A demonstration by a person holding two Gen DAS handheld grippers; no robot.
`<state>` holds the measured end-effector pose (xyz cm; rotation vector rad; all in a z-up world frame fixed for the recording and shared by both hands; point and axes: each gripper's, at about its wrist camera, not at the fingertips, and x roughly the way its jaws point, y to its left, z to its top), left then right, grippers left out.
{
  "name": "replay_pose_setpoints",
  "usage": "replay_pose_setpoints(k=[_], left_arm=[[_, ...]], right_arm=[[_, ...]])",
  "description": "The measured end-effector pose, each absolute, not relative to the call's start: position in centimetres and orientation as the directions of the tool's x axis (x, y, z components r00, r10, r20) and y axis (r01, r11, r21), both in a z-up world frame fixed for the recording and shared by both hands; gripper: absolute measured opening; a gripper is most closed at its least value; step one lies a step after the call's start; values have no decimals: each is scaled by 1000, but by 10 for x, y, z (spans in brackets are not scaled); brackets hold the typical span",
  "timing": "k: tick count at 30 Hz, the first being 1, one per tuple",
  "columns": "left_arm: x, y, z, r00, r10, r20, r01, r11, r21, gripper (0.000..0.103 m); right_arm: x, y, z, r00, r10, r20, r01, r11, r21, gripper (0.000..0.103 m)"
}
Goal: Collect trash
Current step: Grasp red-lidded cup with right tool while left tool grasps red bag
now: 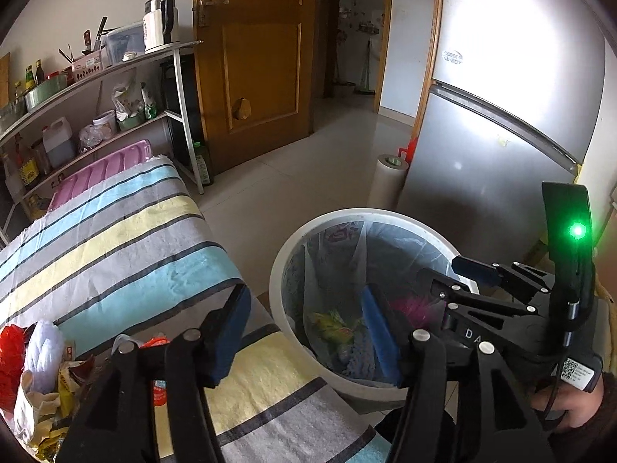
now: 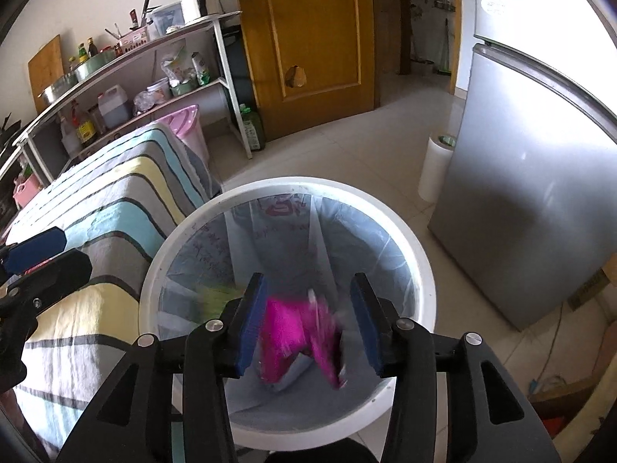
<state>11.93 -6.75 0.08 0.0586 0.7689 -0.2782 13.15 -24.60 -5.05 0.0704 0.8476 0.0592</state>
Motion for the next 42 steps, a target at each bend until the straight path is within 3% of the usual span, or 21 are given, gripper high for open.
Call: replay_pose_setpoints(k=[18,30,42], left_arm=[[87,-10,31,758,-180,-627,170,983,-76,69],[54,84,43,807,-50,-589,-9,995,-96,74],[27,186,26,788,84,-609,-206,970,-132,78]], right_arm=[[98,-211,-4,746,100,-658,-67,995,75,46],[90,-151,9,738,265,-620,-255,961,107,46],[99,-81,0,632,468,-618,-464,867,182,47]])
